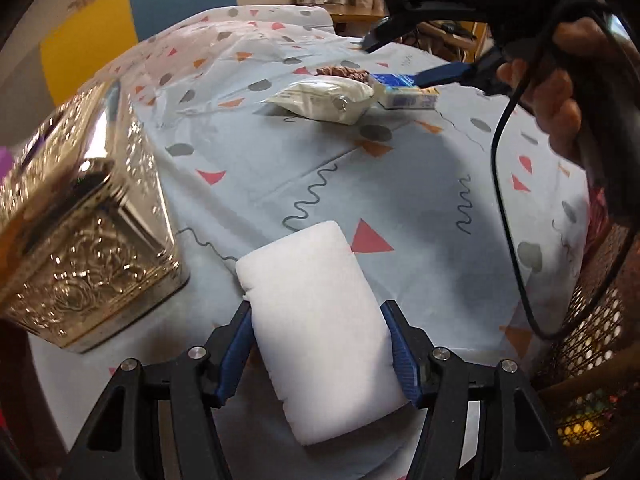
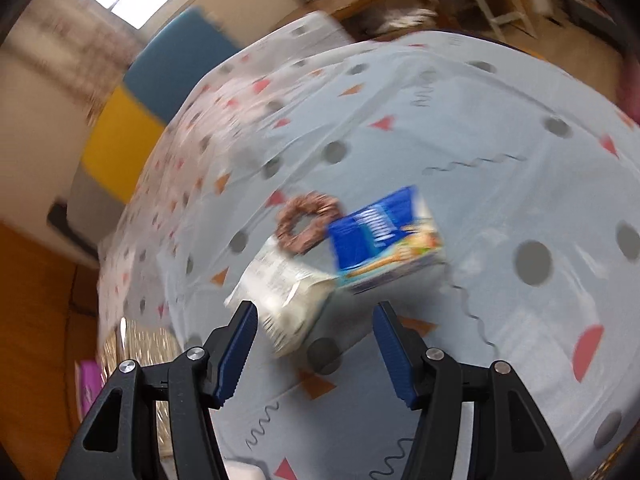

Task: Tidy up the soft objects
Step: 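Grasp the white plastic packet with the right tool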

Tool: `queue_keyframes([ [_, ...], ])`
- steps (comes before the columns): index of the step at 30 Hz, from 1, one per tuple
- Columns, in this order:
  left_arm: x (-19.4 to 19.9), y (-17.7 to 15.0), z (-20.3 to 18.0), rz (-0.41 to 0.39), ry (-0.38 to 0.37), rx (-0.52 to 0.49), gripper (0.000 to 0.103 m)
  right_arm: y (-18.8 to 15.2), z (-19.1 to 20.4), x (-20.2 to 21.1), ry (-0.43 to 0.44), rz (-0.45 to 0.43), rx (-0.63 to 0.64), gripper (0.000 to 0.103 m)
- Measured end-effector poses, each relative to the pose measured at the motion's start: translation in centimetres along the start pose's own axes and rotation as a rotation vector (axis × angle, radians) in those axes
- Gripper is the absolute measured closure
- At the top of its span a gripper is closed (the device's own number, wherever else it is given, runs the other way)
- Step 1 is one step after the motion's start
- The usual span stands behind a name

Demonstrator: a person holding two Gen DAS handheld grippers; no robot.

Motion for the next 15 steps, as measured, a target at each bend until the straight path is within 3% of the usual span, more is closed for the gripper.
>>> queue_keyframes([
  [3, 0.0, -0.1, -0.1, -0.022, -0.001, -0.003, 0.040, -0.5, 3.4, -1.7, -0.018, 0.050, 0.261, 0.042],
  [7, 0.2, -0.3, 0.0, -0.032, -0.016, 0.008, 0.039, -0.5, 4.6, -5.0, -0.125, 0.113, 0.537, 0.031],
  [10, 0.4, -0.5, 0.2, -0.043, -0.016, 0.016, 0.039, -1.2, 4.4, -7.5, -0.155, 0.185, 0.588, 0.031],
  [12, 0.8, -0.8, 0.2, -0.052, -0.016, 0.019, 0.039, -1.4, 4.3, -8.7, -0.177, 0.191, 0.605, 0.031],
  [15, 1.0, -0.8, 0.2, -0.055, -0.025, 0.016, 0.039, -1.9, 4.5, -9.3, -0.176, 0.173, 0.611, 0.040],
])
Point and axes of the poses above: each gripper's, at about its wrist camera, not at the fingertips, and x roughly against the way its jaws point, z to its left, y to its top, the point moved 8 cm from there along -x, roughly the way its jaws point, and after that the axes turned 11 degrees about -z, right-handed, at the moved point
